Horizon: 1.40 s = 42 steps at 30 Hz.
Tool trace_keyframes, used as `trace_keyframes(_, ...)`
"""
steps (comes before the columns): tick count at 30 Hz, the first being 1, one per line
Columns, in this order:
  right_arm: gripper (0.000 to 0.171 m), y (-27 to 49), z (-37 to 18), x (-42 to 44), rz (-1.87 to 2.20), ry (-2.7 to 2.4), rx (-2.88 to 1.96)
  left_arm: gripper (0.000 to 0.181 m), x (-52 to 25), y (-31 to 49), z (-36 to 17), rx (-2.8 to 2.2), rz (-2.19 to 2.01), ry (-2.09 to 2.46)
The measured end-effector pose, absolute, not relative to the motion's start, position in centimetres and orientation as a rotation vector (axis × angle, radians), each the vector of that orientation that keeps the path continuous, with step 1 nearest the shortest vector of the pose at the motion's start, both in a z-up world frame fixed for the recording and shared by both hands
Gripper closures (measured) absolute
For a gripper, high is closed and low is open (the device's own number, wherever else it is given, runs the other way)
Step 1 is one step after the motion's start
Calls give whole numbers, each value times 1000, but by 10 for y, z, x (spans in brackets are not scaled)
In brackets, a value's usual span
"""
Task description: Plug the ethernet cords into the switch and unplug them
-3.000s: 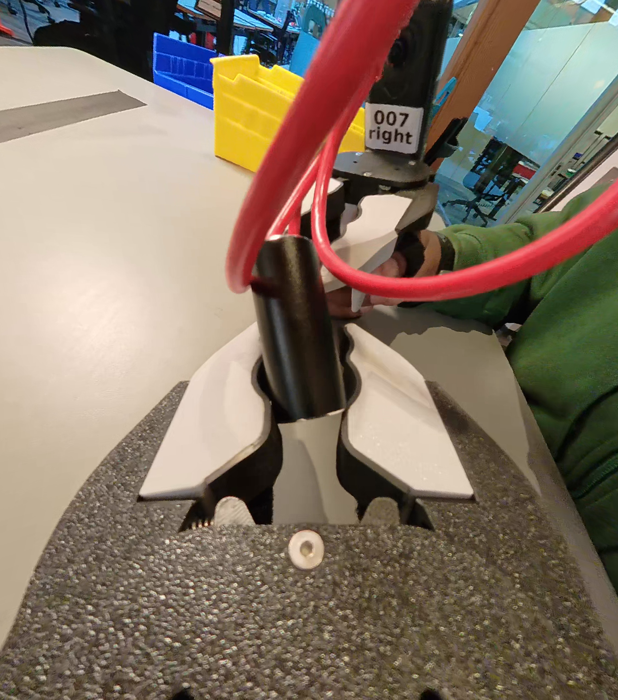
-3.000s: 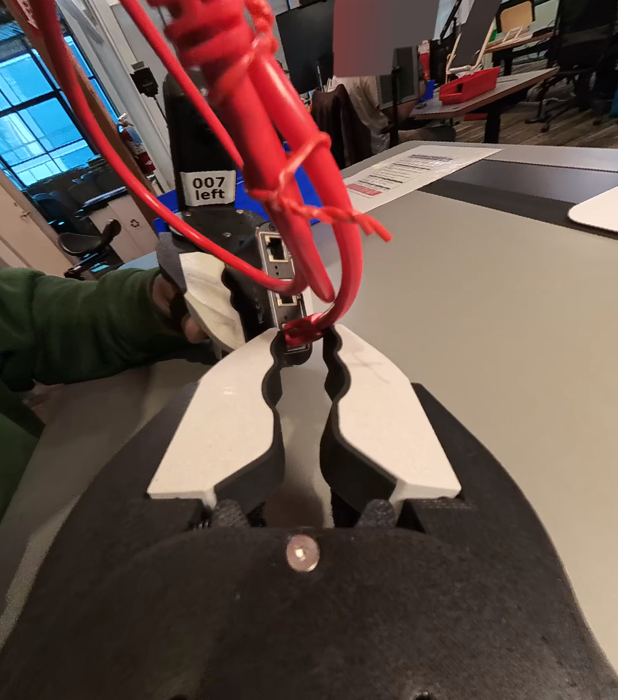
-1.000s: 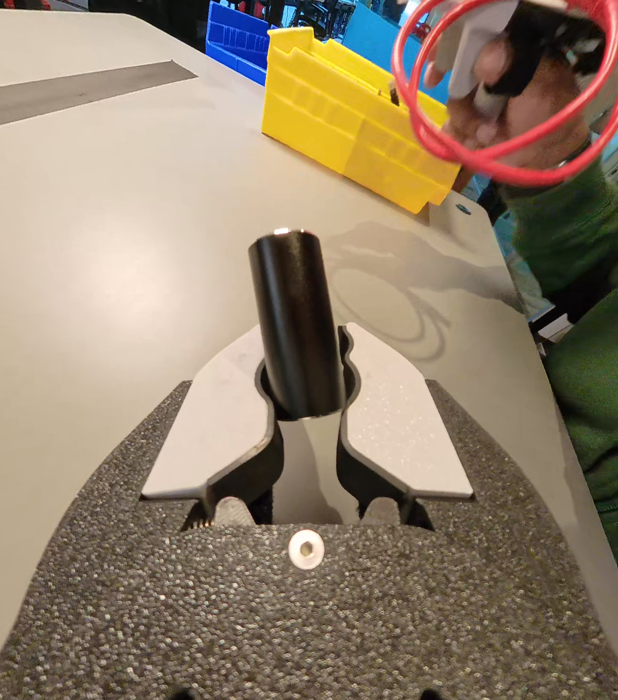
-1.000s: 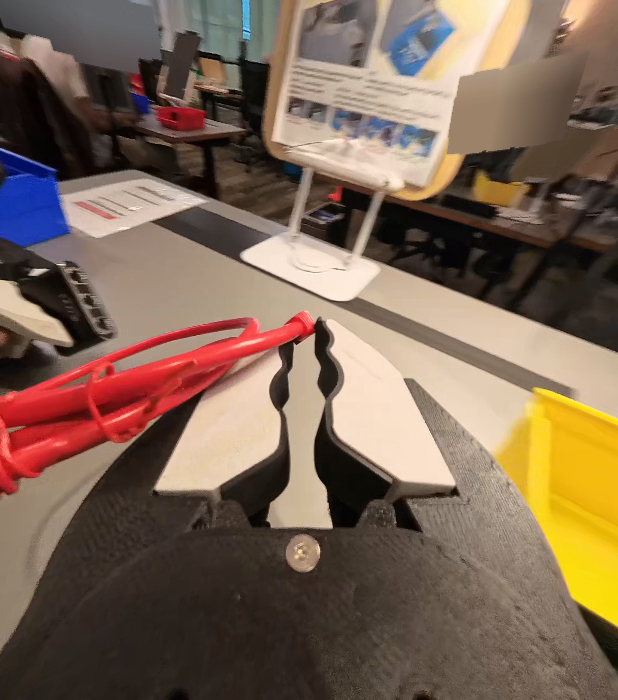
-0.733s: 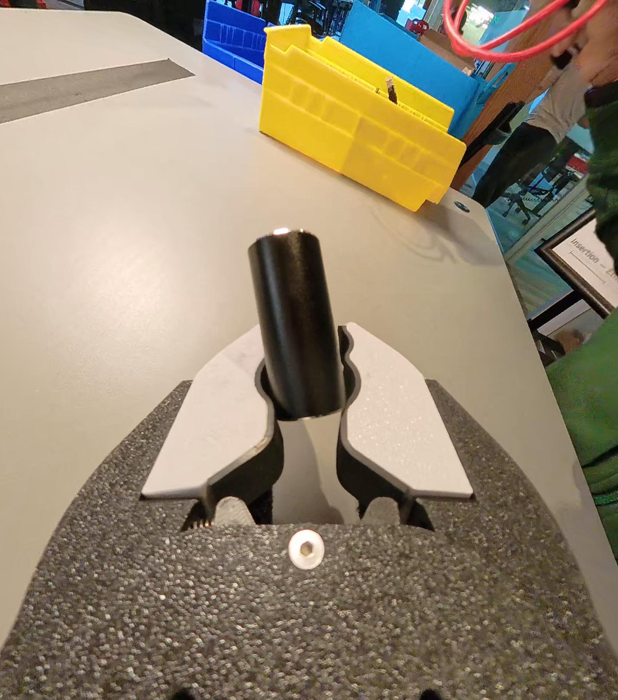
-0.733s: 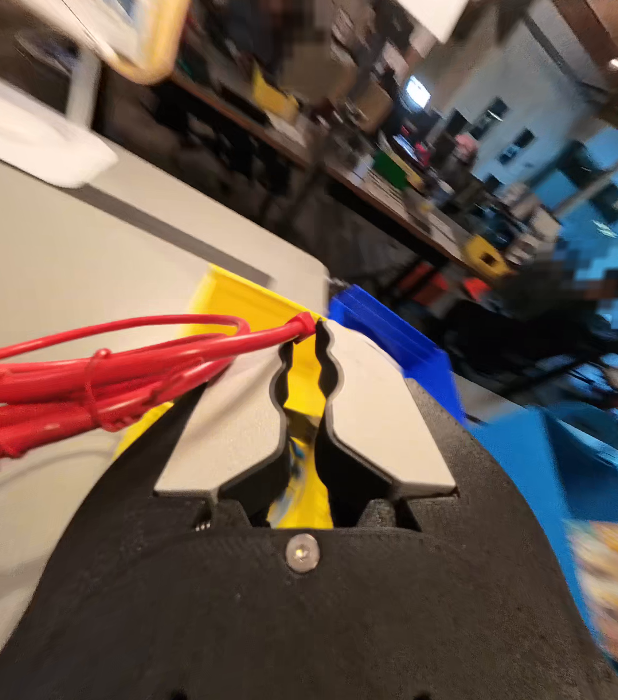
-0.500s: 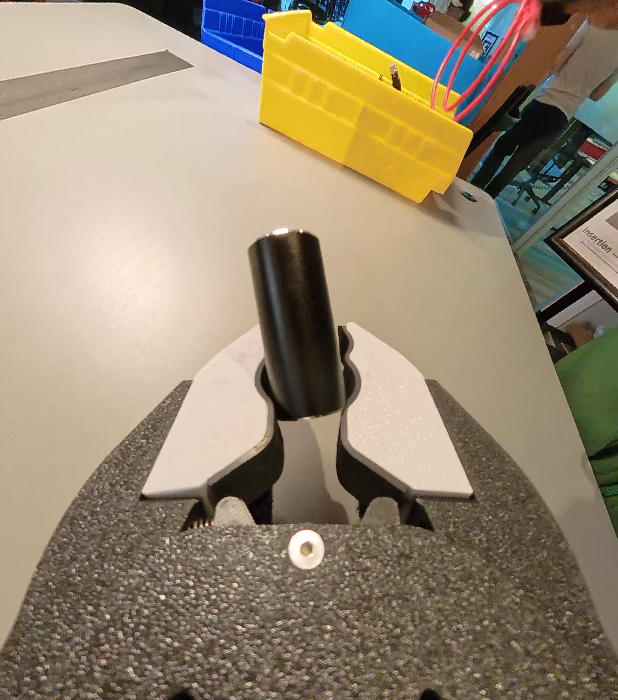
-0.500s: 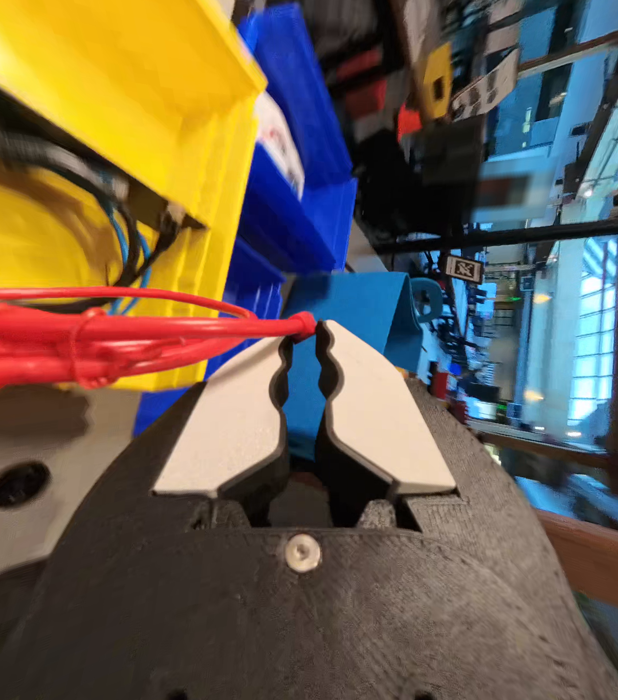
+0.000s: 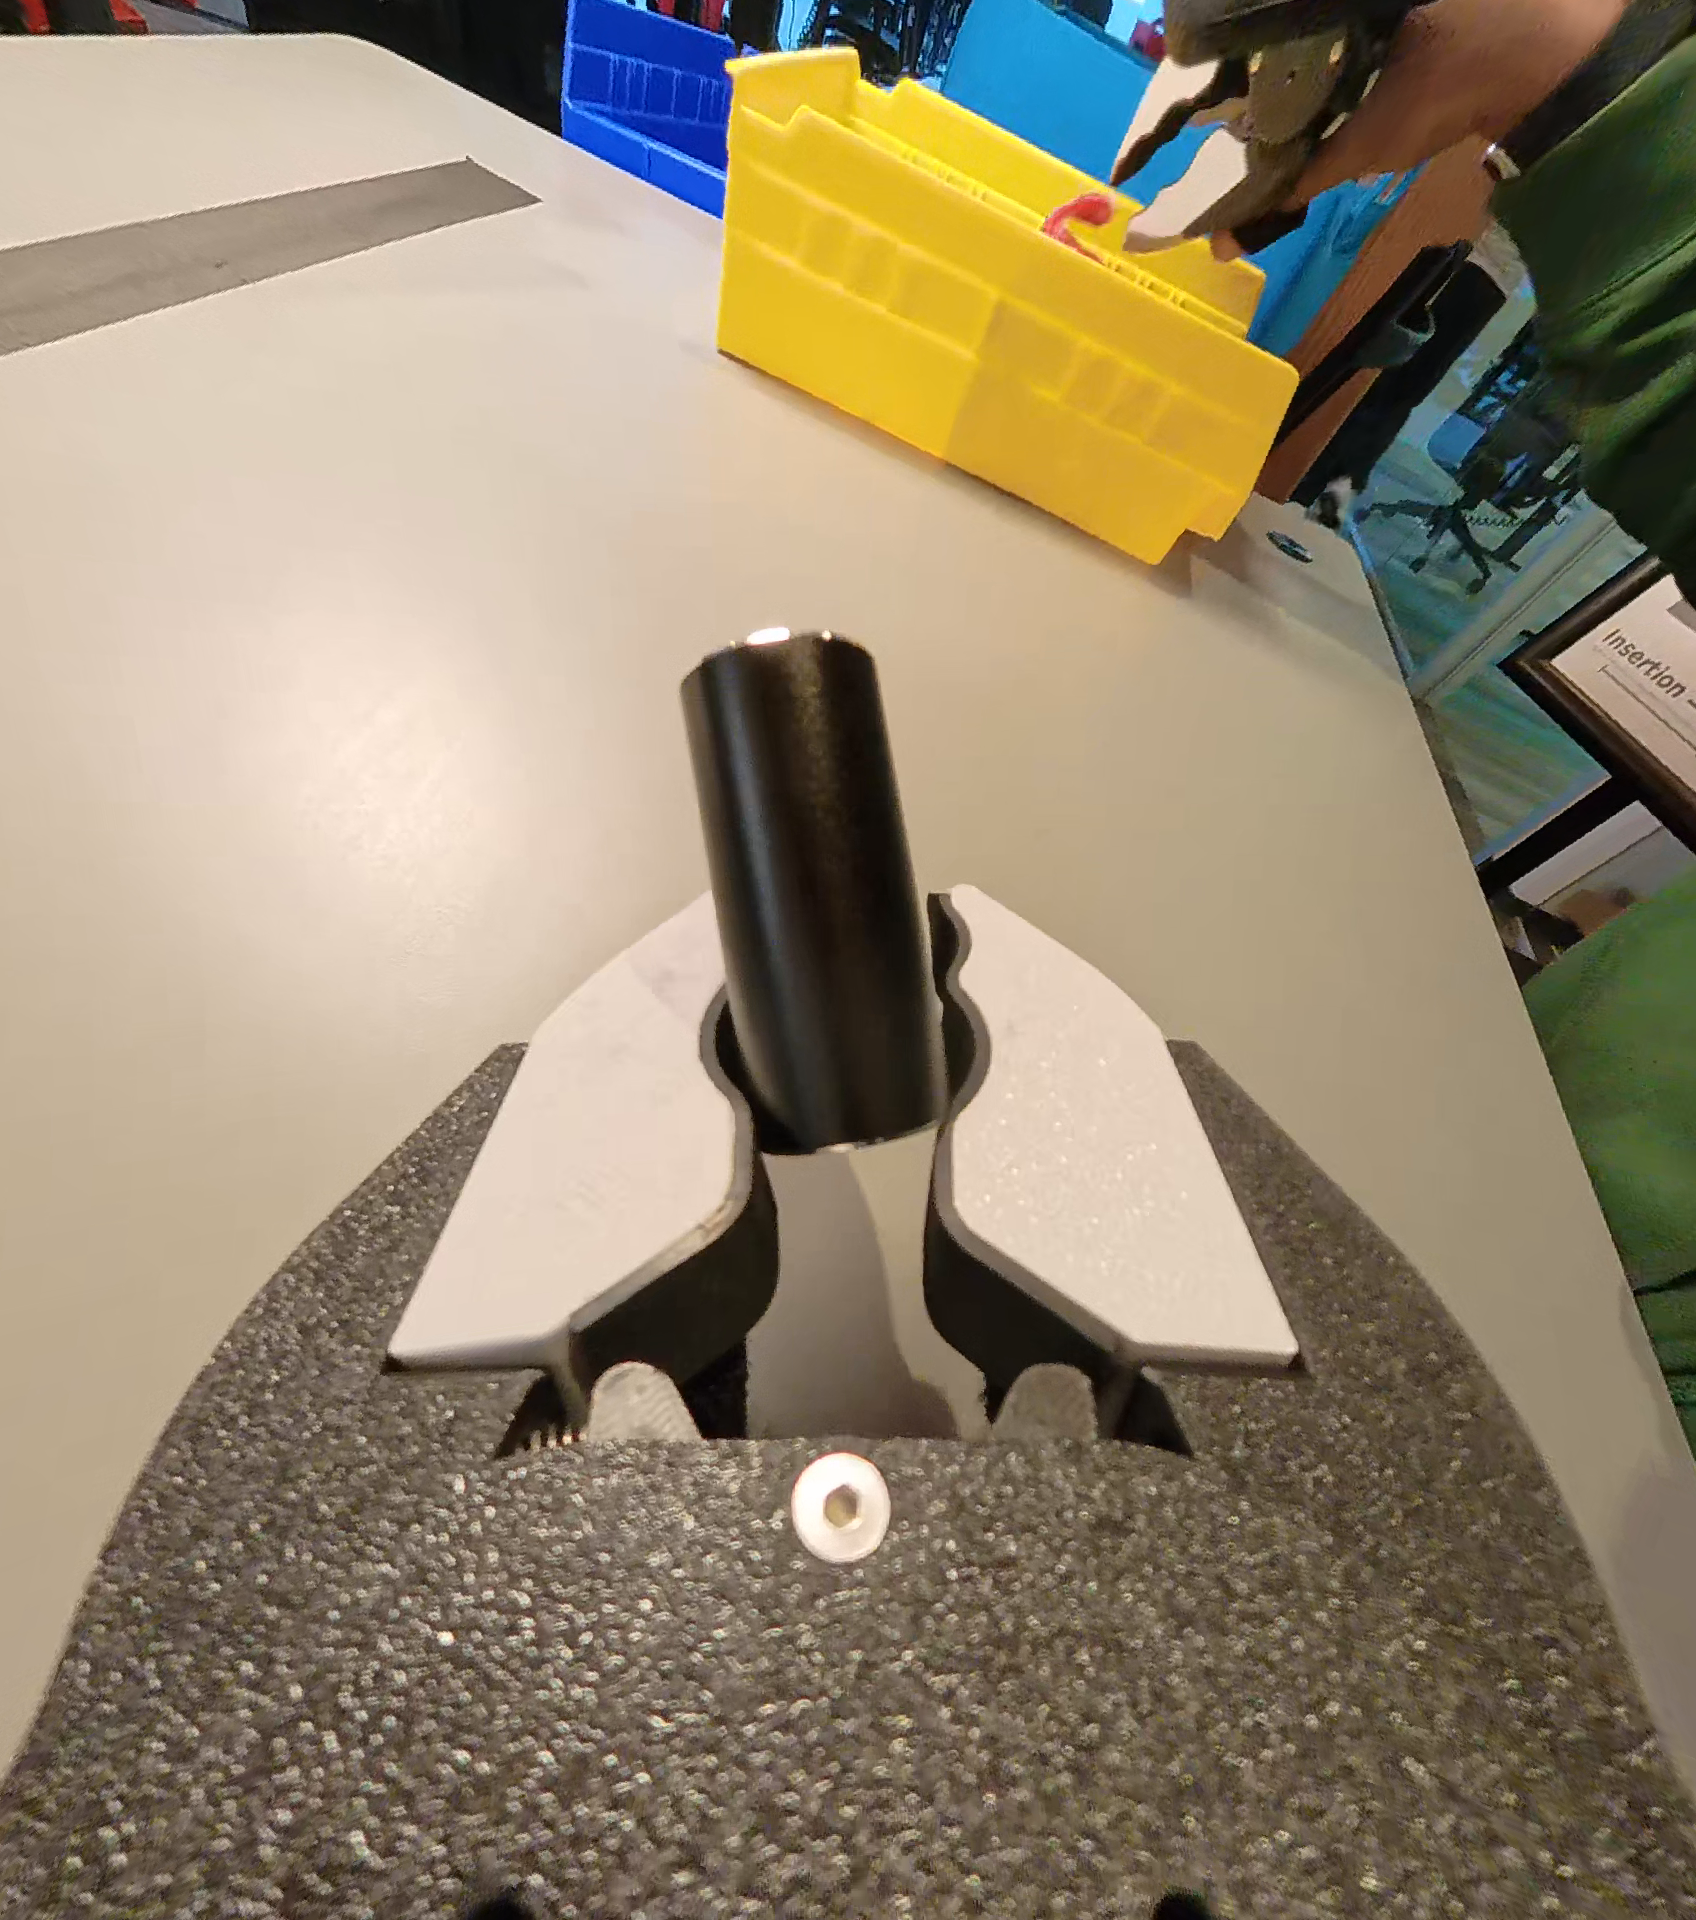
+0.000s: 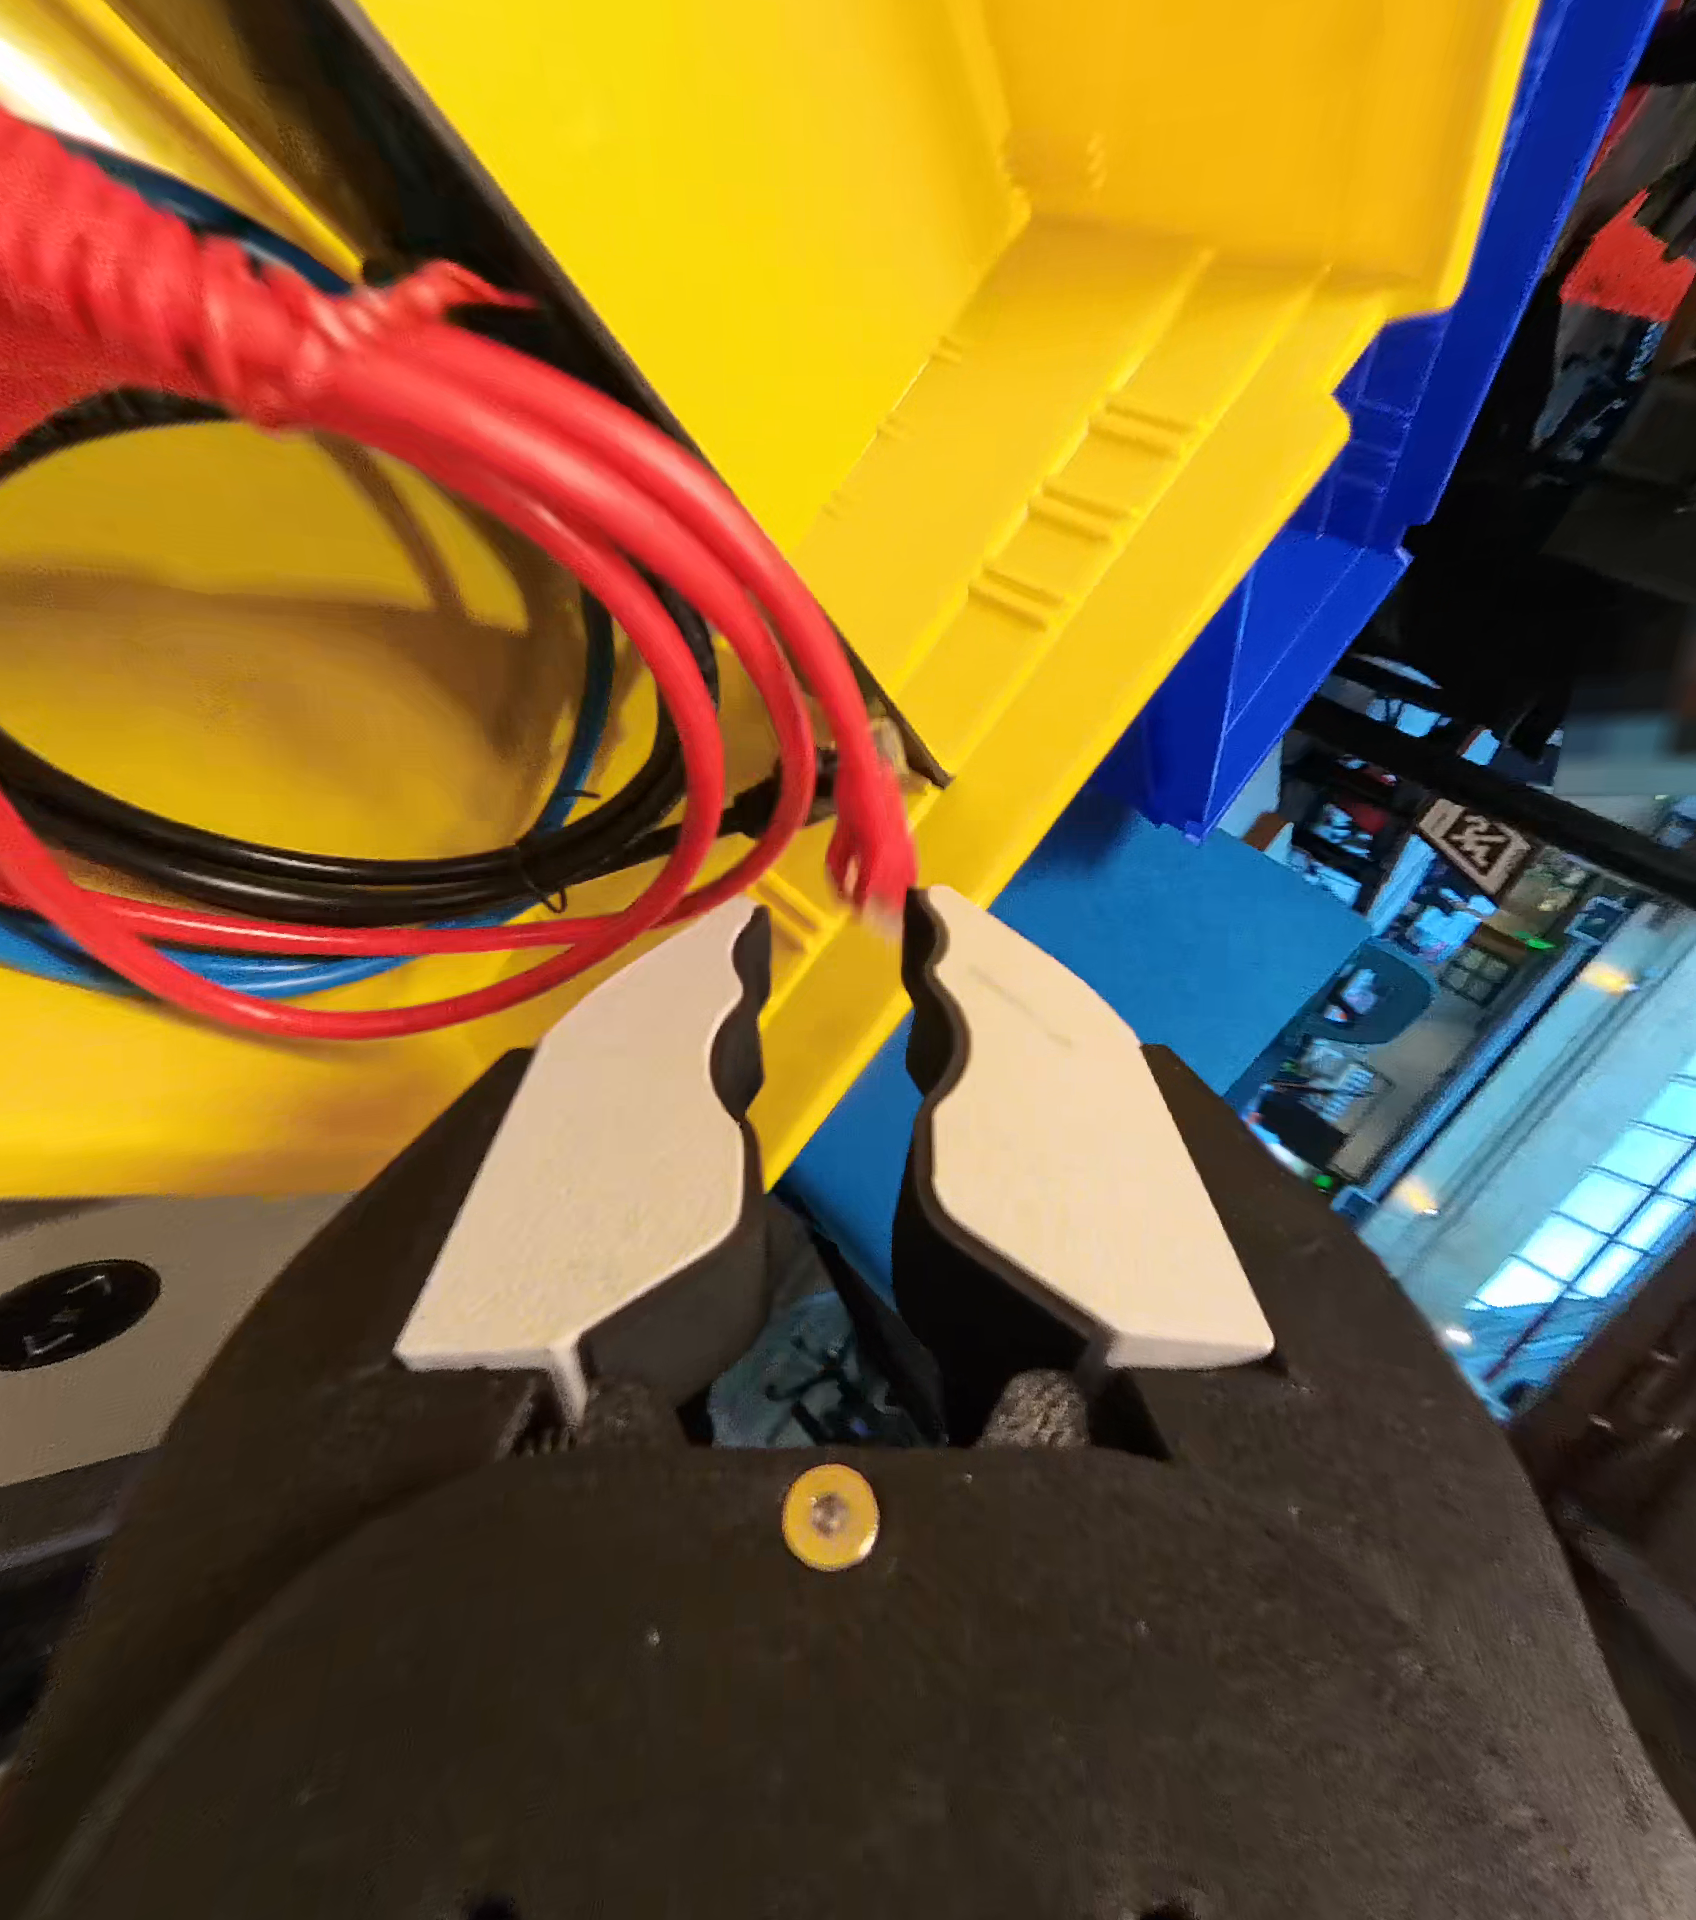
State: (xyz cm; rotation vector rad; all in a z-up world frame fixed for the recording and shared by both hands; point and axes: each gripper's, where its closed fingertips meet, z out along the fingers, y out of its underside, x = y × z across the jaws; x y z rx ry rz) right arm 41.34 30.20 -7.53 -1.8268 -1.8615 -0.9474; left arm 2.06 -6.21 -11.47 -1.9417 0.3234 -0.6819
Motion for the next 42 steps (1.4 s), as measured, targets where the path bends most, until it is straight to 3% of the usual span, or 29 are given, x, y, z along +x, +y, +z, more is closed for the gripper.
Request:
trace_keyframes(4,134,300,-52,431,-871,-1756,-1866,151,18,-62,-113,-1931,-705,301)
trace_keyframes(9,133,280,-10,413,-756,-1615,-1728,151,19,-60,-104,-1862,-839,201)
trace_keyframes(14,139,198,-10,292,-329,-1695,-1363,150,27,-58,-89,-1728,-1031,99)
trace_keyframes(21,139,34,-77,110,450,-1870,-899,150,26,-58,-82,-1655,-1069,57)
trace_keyframes(25,122,-28,-95,35,736,-1783,-747,150,16,-58,-77,-1601,-1082,0)
trace_keyframes(27,106,-42,-94,10,766,-1714,-707,150,10,-58,-75,-1576,-1090,-27)
trace_keyframes(30,96,-54,-86,-7,783,-1627,-643,150,9,-58,-74,-1565,-1094,-34)
trace_keyframes(42,103,-63,-81,-5,799,-1562,-589,150,21,-58,-77,-1613,-1105,37)
